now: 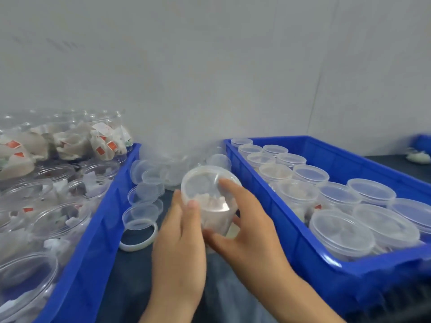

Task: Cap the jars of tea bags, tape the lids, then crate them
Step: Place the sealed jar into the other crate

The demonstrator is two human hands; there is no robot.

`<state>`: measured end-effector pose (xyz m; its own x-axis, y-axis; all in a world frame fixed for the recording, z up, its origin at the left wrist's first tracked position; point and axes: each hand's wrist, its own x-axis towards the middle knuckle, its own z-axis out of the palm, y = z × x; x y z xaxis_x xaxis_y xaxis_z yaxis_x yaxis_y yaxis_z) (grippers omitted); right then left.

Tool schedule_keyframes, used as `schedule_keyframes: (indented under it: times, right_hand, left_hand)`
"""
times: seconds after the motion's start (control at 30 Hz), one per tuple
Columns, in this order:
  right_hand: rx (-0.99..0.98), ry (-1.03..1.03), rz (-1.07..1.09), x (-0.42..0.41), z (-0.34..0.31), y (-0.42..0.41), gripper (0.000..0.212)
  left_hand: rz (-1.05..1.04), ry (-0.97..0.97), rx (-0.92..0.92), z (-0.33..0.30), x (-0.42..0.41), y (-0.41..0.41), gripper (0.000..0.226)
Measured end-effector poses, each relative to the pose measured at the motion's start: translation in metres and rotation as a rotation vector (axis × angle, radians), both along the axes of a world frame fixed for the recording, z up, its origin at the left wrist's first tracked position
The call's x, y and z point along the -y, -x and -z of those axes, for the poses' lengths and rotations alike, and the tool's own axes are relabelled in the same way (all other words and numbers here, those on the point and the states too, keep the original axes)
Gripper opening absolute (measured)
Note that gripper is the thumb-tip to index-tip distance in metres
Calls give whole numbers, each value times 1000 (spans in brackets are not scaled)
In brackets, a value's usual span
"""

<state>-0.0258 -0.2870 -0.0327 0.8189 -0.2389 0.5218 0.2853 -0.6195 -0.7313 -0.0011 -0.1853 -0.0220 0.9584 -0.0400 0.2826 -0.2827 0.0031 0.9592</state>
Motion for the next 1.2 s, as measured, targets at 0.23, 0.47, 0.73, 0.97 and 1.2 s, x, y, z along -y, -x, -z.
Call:
schedule_keyframes:
  times: [0.23,0.47,0.73,0.97,1.2]
  right_hand:
    - [188,31,237,70,-72,38,67]
    - [213,271,689,188,-110,16,64]
    - [23,269,893,270,-66,-20,63]
    - [-235,232,835,285,-45,-35,62]
    - [-503,316,843,295,-20,-33,44]
  left_hand:
    - [220,-137,224,-68,69,9,36]
    - [440,-407,555,-91,166,-19,55]
    - [619,-1107,672,-53,248,-55,63]
    - [624,-1193,599,-18,256,-66,59]
    - [655,-1164,556,-10,260,-73,55]
